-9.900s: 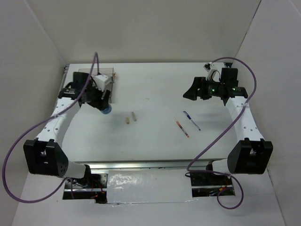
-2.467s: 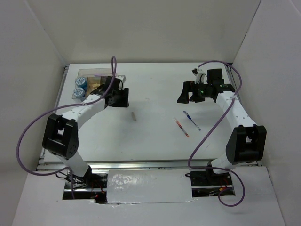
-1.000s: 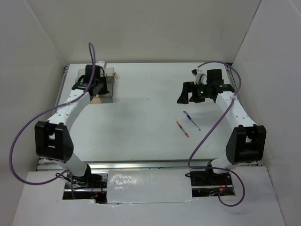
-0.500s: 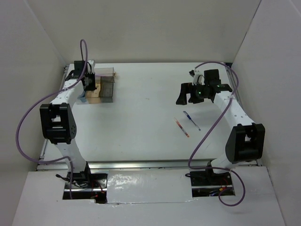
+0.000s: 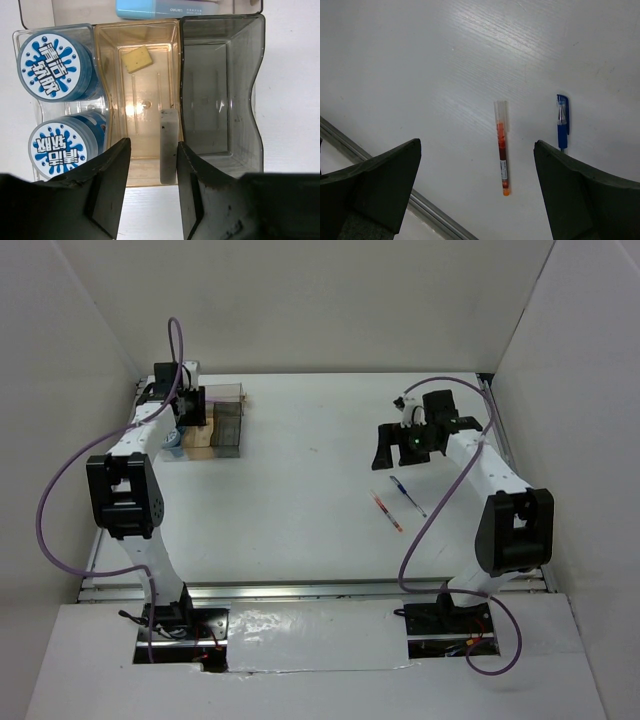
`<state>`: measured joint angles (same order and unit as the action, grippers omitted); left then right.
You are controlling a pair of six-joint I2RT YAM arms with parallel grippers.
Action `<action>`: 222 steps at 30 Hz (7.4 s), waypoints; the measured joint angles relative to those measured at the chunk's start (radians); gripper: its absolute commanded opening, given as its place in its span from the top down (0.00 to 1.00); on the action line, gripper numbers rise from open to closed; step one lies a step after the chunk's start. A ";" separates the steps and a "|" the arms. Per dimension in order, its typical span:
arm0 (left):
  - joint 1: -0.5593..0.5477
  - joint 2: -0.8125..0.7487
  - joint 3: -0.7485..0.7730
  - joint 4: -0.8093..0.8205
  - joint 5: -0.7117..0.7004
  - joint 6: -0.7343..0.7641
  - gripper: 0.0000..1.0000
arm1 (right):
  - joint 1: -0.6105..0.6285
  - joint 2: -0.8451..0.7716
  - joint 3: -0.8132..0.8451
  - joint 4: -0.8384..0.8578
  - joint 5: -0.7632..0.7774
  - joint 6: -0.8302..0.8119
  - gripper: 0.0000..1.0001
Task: Sort the stationery into containers
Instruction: Place the stationery in the storage box, then pick up the pen from the center of the board, then place the pen in the storage box, then pick up the pen from the center of the board.
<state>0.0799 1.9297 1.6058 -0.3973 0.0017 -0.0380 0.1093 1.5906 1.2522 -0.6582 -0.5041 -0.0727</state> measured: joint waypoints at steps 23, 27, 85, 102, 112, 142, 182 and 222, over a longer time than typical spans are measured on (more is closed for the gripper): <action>0.045 -0.012 -0.013 0.005 0.061 -0.037 0.43 | 0.076 0.000 -0.007 -0.045 0.100 -0.034 0.08; 0.060 -0.098 -0.097 0.022 0.102 -0.056 0.28 | 0.105 -0.001 -0.044 -0.046 0.126 -0.041 0.14; -0.270 -0.753 -0.812 0.550 0.624 -0.578 0.19 | 0.357 0.210 0.241 -0.122 -0.399 -0.023 1.00; -0.436 -0.666 -0.806 0.681 0.579 -0.731 0.38 | 0.401 0.148 0.228 0.109 -0.556 0.236 1.00; -0.431 -0.649 -0.803 0.787 0.649 -0.857 0.93 | 0.410 0.149 0.228 0.156 -0.553 0.262 0.73; -0.087 0.198 0.303 0.034 -0.008 -0.092 0.89 | 0.027 0.005 0.063 -0.015 -0.085 0.100 0.43; -0.142 -0.253 0.007 0.031 0.169 -0.002 0.44 | 0.073 0.136 -0.080 -0.114 0.456 -0.033 0.52; -0.183 -0.449 -0.287 0.115 0.271 0.004 0.45 | 0.021 0.360 0.128 -0.165 0.462 -0.218 0.60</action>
<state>-0.1028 1.4803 1.3190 -0.2821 0.2729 -0.0338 0.1307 1.9511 1.3804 -0.8230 -0.0422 -0.2905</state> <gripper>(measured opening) 0.547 0.403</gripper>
